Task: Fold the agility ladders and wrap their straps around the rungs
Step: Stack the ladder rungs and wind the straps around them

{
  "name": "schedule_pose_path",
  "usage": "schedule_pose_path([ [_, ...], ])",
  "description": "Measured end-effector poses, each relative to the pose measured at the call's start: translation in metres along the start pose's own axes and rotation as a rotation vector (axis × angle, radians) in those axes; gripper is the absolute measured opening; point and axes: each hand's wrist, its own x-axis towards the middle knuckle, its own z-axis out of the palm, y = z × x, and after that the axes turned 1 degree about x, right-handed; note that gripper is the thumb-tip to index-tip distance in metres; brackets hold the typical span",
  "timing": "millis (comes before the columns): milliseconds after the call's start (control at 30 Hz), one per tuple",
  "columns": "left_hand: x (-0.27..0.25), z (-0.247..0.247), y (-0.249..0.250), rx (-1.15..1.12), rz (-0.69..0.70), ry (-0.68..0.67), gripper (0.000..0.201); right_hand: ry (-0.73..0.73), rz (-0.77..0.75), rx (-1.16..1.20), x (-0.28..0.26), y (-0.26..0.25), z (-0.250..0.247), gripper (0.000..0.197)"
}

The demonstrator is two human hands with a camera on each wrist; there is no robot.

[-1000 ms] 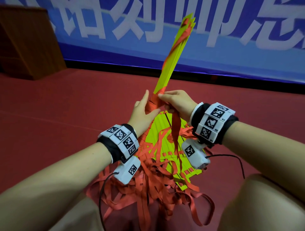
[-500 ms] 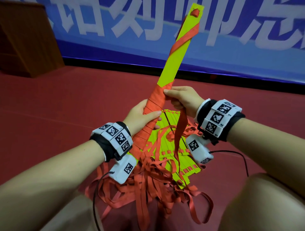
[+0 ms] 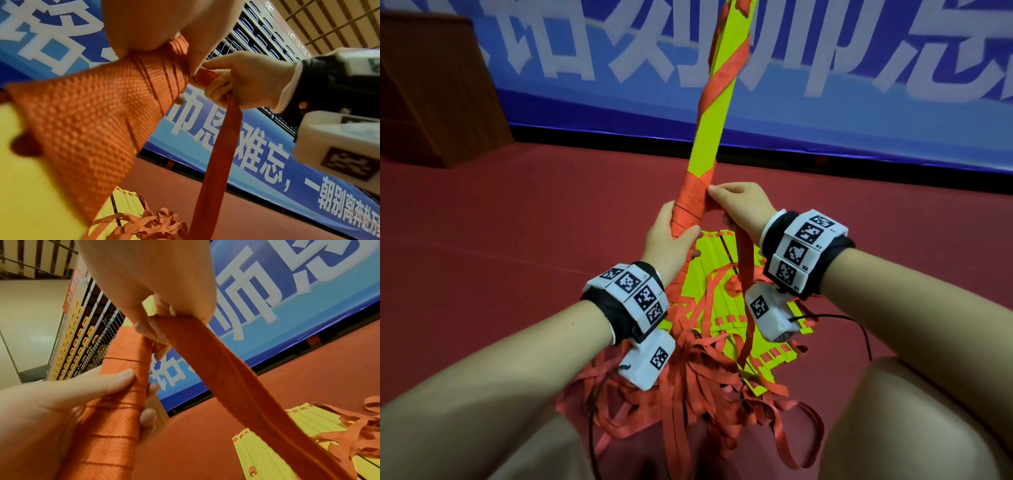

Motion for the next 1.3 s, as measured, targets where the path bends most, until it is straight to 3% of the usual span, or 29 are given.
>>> schedule_pose_path([
  [100,0.003,0.0,-0.001,0.01,-0.019,-0.016,0.046,-0.061,-0.016,-0.042,-0.001,-0.005,-0.002,0.012],
  [200,0.002,0.001,0.001,-0.058,-0.055,-0.066,0.048,-0.13,-0.07,-0.234,-0.004,-0.004,-0.008,0.012],
  [300,0.004,0.002,-0.001,-0.135,-0.083,-0.079,0.048,-0.179,-0.04,-0.32,-0.004,0.0,-0.015,0.022],
  [400,0.006,0.0,-0.001,-0.139,-0.089,-0.079,0.051,-0.195,0.045,-0.185,-0.001,0.002,-0.022,0.028],
  [600,0.01,-0.008,0.0,-0.098,-0.069,-0.06,0.051,-0.297,0.166,0.146,0.002,0.002,-0.027,0.009],
  [800,0.005,-0.01,0.006,-0.069,-0.001,-0.052,0.051,-0.268,0.282,0.354,0.004,-0.002,-0.028,0.012],
  [1067,0.003,-0.013,0.005,-0.094,-0.024,-0.087,0.048,-0.252,0.245,0.102,0.002,0.003,-0.021,0.018],
  [1300,0.003,-0.012,0.008,-0.188,-0.075,-0.094,0.049,-0.172,0.11,0.099,0.004,0.0,-0.026,0.013],
])
